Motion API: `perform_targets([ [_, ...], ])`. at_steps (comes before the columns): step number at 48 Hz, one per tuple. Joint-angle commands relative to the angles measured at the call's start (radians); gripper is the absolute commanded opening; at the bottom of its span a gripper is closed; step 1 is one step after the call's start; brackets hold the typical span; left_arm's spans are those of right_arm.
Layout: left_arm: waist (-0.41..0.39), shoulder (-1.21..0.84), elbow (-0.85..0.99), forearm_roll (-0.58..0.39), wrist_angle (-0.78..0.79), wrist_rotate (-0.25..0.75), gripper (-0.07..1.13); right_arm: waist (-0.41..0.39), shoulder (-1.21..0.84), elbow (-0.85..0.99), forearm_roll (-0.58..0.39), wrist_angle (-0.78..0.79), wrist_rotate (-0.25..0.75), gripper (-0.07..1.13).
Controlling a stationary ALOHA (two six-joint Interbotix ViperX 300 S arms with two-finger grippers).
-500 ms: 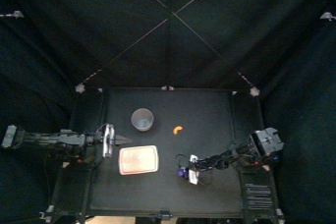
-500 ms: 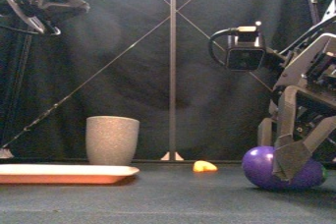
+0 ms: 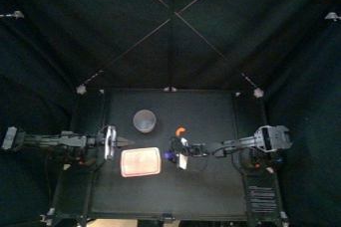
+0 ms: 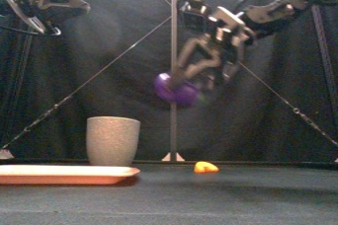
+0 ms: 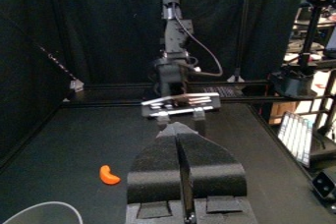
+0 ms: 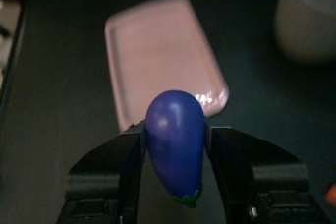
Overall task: Pick the eggplant then place it in the grey bowl
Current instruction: Place eggplant in the grey bowl
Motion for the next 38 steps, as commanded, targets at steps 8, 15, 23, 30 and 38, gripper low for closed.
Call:
perform_targets([
  [8,0.003,0.002,-0.012,0.003,-0.005,0.002,-0.01,-0.169,0.058,-0.264,-0.146,-0.005,0.002,0.57],
  [15,0.003,-0.002,-0.009,0.002,-0.005,0.002,-0.01,-0.218,0.160,-0.371,-0.150,-0.025,-0.003,0.57],
  [23,0.005,-0.005,-0.008,0.002,-0.005,0.002,-0.01,-0.249,0.287,-0.503,-0.146,-0.051,0.002,0.57],
  [30,0.005,-0.006,-0.006,0.002,-0.005,0.002,-0.01,-0.258,0.368,-0.598,-0.146,-0.052,0.003,0.58],
  [38,0.005,-0.011,-0.006,0.002,-0.005,0.002,-0.01,-0.270,0.393,-0.623,-0.129,-0.052,0.003,0.68],
])
